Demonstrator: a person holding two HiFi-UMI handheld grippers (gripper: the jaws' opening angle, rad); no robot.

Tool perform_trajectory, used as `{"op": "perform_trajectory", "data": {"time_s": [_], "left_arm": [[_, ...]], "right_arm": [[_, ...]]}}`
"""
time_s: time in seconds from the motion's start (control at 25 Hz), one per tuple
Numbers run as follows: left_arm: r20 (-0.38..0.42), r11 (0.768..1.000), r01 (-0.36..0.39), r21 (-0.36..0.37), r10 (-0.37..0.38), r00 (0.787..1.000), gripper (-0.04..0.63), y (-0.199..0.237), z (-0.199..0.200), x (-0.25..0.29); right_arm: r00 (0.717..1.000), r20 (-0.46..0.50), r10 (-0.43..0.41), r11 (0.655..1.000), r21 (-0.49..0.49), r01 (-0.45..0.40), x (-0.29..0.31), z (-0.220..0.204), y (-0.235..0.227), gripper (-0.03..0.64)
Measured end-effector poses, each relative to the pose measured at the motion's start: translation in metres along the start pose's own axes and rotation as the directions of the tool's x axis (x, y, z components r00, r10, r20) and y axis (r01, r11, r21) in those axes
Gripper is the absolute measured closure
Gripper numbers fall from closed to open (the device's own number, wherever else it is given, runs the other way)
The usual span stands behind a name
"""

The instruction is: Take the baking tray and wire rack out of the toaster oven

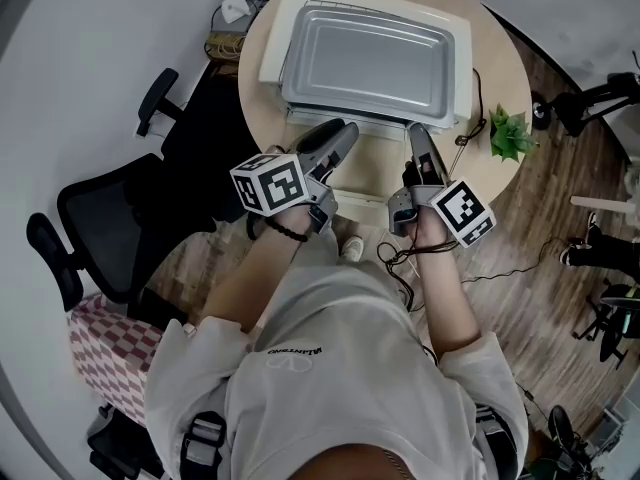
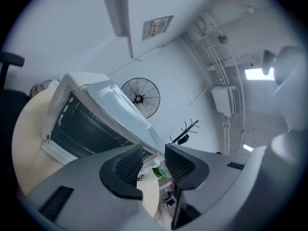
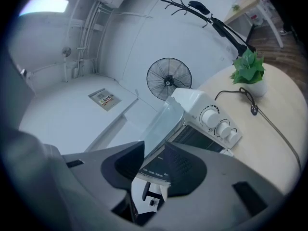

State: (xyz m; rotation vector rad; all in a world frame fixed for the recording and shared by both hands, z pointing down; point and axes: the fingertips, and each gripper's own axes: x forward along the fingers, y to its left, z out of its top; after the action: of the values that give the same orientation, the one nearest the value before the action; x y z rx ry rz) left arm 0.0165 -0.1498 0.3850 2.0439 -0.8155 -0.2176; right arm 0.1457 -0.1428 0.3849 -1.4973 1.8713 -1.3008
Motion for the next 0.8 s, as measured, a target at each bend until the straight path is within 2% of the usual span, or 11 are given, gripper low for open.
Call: {"op": "perform_trajectory", "data": {"time_s": [0.08,0.16,0.28,0.36,0.44,0.52,0.6,0.68,0.72,0.8], "left_arm": [[0.036,0.989,-0.026,0.146,0.021,0.999,0.468,-0.004,0.001,-0.008],[0.077,0.961,-0.055,0.272,0.036,0.996,0.539,-0.01,0.004,-0.015],[0.124,0.916,-0.084,0.391,0.038,0.992,0.58,-0.02,0.008,-0.023],[0.148,0.889,-0.088,0.45,0.022,0.989,0.592,-0.029,0.009,-0.03],[0.166,0.851,-0.078,0.519,-0.01,0.986,0.592,-0.042,0.009,-0.036],[0.178,0.796,-0.053,0.603,-0.069,0.982,0.592,-0.059,0.009,-0.045],[0.192,0.732,-0.04,0.681,-0.125,0.973,0.592,-0.077,0.009,-0.059],[0.215,0.68,-0.067,0.73,-0.135,0.967,0.592,-0.085,0.01,-0.074],[0.231,0.666,-0.095,0.74,-0.119,0.966,0.592,-0.084,0.01,-0.083],[0.276,0.657,-0.16,0.737,-0.076,0.958,0.592,-0.078,0.01,-0.101]], "right_arm": [[1.0,0.009,0.0,0.997,-0.081,0.0,-0.013,-0.003,0.001,0.483],[1.0,0.025,0.0,0.985,-0.174,0.004,-0.027,-0.004,0.001,0.489],[0.997,0.078,0.012,0.947,-0.321,0.013,-0.047,0.003,0.003,0.554],[0.993,0.118,0.027,0.905,-0.425,0.026,-0.059,0.011,0.01,0.595],[0.987,0.154,0.048,0.854,-0.518,0.039,-0.072,0.02,0.019,0.615],[0.982,0.179,0.067,0.791,-0.61,0.057,-0.083,0.027,0.028,0.615],[0.977,0.198,0.083,0.72,-0.689,0.079,-0.097,0.034,0.035,0.615],[0.971,0.216,0.102,0.664,-0.741,0.095,-0.112,0.041,0.039,0.615],[0.969,0.222,0.11,0.647,-0.756,0.1,-0.12,0.044,0.039,0.615],[0.967,0.227,0.115,0.627,-0.771,0.107,-0.136,0.047,0.036,0.615]]}}
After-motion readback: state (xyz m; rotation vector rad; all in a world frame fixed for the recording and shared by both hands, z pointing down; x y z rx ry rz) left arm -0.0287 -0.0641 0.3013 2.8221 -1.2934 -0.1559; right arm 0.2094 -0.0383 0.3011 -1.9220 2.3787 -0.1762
